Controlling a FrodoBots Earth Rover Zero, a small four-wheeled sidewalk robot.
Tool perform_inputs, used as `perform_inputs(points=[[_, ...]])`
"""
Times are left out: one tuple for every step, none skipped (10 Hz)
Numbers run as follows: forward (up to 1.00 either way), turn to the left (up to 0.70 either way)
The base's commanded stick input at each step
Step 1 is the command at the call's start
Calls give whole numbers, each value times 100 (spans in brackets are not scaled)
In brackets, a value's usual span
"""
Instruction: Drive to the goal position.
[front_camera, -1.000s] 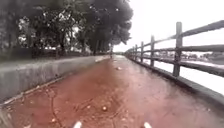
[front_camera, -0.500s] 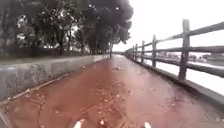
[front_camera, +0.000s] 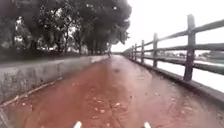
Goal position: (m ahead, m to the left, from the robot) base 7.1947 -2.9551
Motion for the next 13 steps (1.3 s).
perform_inputs(points=[[50, 0], [50, 0], [50, 0], [50, 0], [50, 0], [50, 0], [50, 0], [50, 0], [50, 0], [50, 0], [50, 0], [50, 0], [50, 0]])
